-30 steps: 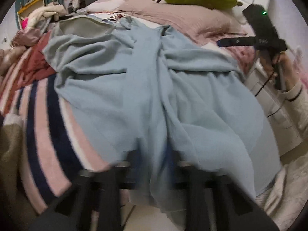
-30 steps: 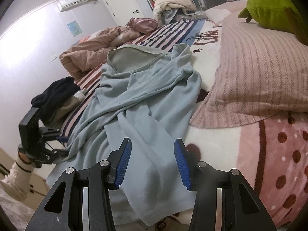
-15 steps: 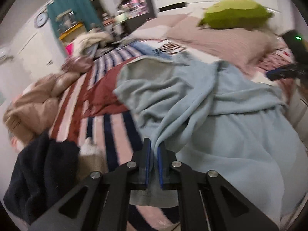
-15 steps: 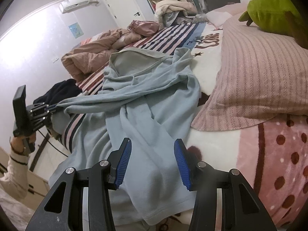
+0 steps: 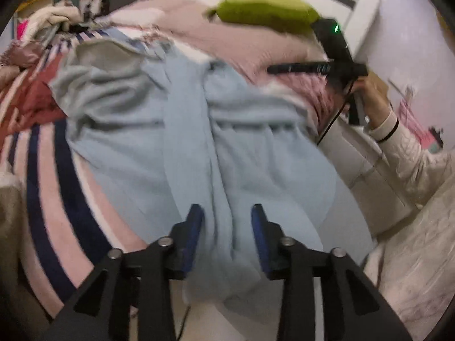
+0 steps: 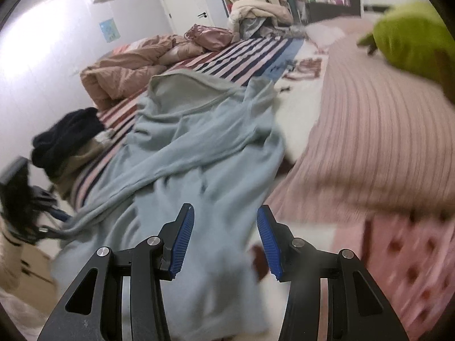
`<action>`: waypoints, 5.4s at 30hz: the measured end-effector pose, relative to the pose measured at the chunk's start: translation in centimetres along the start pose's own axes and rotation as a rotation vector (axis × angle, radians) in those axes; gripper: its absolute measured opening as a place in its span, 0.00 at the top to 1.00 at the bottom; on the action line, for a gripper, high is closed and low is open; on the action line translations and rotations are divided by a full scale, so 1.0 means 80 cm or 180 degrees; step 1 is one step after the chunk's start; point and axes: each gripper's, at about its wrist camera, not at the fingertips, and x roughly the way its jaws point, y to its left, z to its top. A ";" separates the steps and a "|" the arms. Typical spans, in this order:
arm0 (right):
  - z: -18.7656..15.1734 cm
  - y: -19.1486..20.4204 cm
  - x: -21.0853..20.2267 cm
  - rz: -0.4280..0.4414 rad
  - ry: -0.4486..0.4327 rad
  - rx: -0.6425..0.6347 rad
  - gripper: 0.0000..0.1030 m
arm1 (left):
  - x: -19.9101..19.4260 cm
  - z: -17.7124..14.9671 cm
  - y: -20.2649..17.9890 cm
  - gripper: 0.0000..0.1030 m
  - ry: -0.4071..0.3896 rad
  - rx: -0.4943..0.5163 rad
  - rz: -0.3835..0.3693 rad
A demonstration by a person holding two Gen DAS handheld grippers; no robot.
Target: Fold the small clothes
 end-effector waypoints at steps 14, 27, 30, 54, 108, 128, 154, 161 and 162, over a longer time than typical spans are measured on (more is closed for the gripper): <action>0.075 0.035 0.165 -0.1549 0.0609 -0.1872 0.49 | 0.070 0.042 0.074 0.75 -0.0029 -0.0369 0.0086; 0.114 -0.047 0.105 -0.1718 -0.0179 -0.0418 0.62 | 0.081 0.037 0.075 0.75 -0.0055 -0.0416 -0.0228; 0.109 -0.052 0.097 -0.1666 -0.0263 -0.0297 0.62 | 0.085 0.036 0.068 0.75 -0.0059 -0.0400 -0.0351; 0.076 -0.029 0.065 -0.1377 -0.0188 -0.0327 0.57 | 0.063 0.023 -0.002 0.52 0.0290 0.0455 0.0148; 0.058 0.043 0.141 0.0317 0.0536 0.0215 0.92 | 0.056 0.036 0.114 0.82 0.0180 -0.0610 0.0477; -0.160 -0.027 -0.011 0.1183 0.0613 0.1102 0.41 | 0.024 -0.075 0.069 0.34 -0.0269 -0.1413 -0.0349; -0.119 0.048 0.000 0.1787 -0.0162 0.0845 0.93 | -0.012 -0.051 0.055 0.91 -0.0847 -0.1639 -0.0166; -0.117 0.068 -0.054 0.1737 -0.0418 0.0785 0.93 | -0.056 -0.066 0.031 0.91 -0.1086 -0.1628 -0.0061; -0.118 0.074 -0.062 0.1723 -0.0430 0.0762 0.93 | -0.061 -0.068 0.026 0.91 -0.1095 -0.1606 -0.0066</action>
